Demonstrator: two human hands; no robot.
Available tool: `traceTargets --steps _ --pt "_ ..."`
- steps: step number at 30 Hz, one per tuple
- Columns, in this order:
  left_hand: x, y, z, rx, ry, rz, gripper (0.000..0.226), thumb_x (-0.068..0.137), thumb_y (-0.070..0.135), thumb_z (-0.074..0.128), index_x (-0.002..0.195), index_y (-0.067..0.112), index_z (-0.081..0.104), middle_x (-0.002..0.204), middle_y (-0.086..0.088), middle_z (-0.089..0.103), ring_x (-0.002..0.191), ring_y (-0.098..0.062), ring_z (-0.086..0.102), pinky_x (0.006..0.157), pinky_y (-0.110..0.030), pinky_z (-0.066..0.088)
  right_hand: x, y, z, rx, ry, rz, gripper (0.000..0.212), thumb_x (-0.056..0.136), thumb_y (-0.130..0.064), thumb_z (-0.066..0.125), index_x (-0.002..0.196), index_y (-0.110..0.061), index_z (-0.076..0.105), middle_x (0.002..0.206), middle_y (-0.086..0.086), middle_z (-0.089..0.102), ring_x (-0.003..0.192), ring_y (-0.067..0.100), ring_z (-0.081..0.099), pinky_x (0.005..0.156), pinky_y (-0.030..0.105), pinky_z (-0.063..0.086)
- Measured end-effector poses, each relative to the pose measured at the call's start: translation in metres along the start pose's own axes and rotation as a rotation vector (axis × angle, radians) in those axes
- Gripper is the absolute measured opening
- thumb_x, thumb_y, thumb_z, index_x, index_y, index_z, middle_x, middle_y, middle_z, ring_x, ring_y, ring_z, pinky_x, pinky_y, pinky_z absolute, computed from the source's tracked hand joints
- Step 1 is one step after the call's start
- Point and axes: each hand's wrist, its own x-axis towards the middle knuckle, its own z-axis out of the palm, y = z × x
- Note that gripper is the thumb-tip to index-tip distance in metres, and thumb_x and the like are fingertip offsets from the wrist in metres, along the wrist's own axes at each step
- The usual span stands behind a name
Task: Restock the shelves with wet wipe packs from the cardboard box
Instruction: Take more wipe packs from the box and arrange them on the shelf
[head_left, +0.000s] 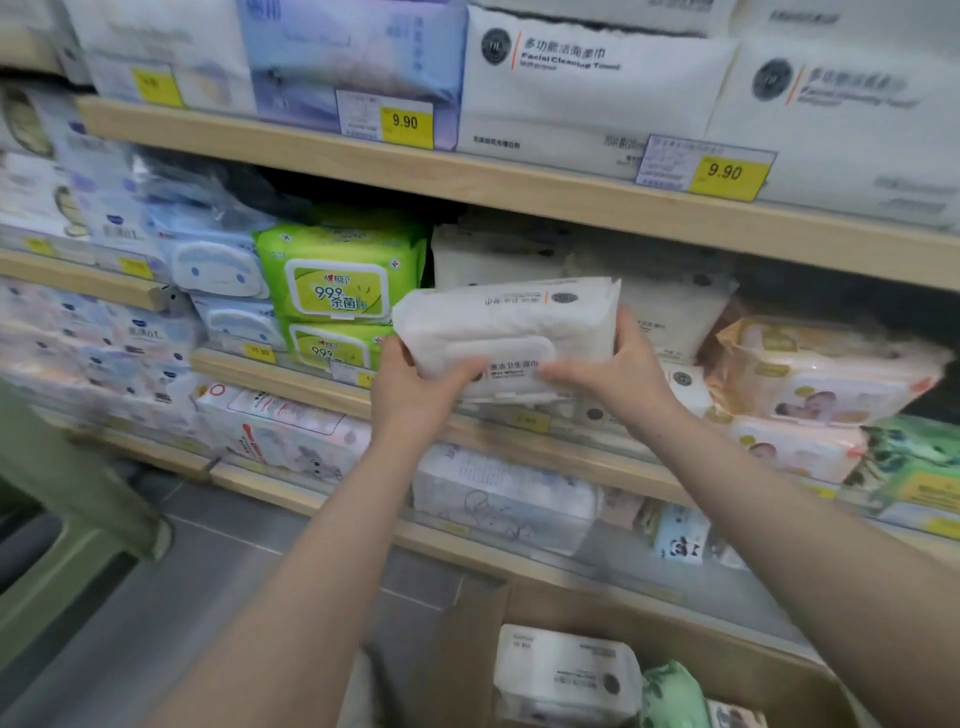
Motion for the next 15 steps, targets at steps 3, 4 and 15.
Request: traceTargets --steps 3,4,15 --pt "0.046 0.004 0.005 0.055 0.048 0.089 0.062 0.069 0.032 0.081 0.12 0.016 0.05 0.102 0.009 0.055 0.094 -0.01 0.055 0.07 -0.015 0.037 0.054 0.0 0.018 -0.071 -0.025 -0.037 0.067 0.063 -0.033 0.085 0.12 -0.025 0.049 0.115 -0.007 0.061 0.101 0.009 0.061 0.084 0.029 0.053" --pt "0.058 -0.001 0.007 0.095 0.031 0.102 0.062 0.07 0.03 0.08 0.121 0.016 0.049 0.105 0.007 0.056 0.096 -0.012 0.056 0.072 -0.016 0.038 0.068 0.004 0.024 -0.169 -0.035 -0.048 0.067 0.063 -0.041 0.083 0.12 -0.022 0.053 0.117 -0.002 0.061 0.103 0.013 0.061 0.087 0.031 0.052" --pt "0.082 -0.034 0.016 0.172 -0.193 0.161 0.083 0.076 0.016 0.074 0.141 0.015 0.022 0.133 -0.003 0.048 0.122 -0.02 0.048 0.101 -0.036 0.043 0.074 0.039 0.031 -0.405 -0.018 -0.059 0.075 0.064 -0.056 0.071 0.123 -0.013 0.054 0.111 0.005 0.057 0.101 0.019 0.057 0.088 0.032 0.048"
